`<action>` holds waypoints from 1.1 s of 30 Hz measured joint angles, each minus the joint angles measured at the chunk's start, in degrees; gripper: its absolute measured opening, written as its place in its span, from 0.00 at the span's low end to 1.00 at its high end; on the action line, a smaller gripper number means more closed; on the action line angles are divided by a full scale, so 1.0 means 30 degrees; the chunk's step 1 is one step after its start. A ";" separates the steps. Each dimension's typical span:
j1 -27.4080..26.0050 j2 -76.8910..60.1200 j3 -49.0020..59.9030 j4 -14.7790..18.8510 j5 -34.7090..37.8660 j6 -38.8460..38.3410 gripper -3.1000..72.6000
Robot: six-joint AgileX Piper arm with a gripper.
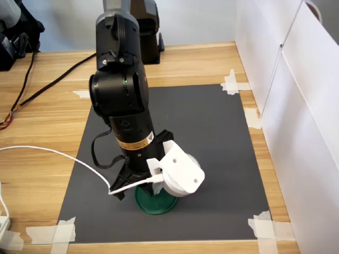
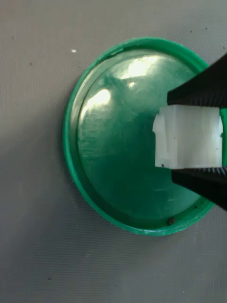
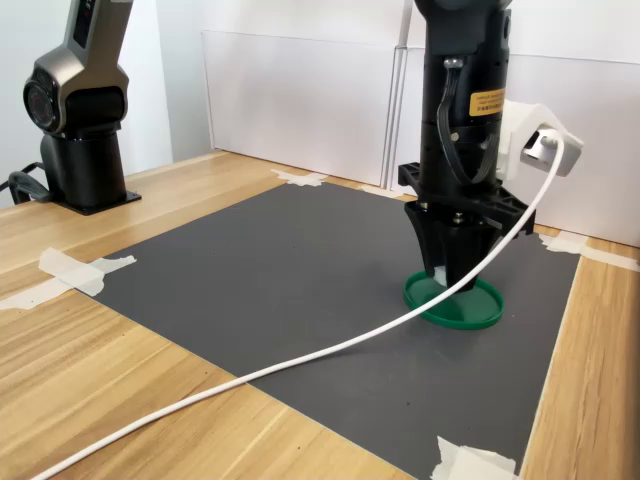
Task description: Grasp a white terminal and put it in the green lid.
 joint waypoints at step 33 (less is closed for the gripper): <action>0.0000 -1.2014 0.8704 0.5189 -0.9881 0.1100 0.05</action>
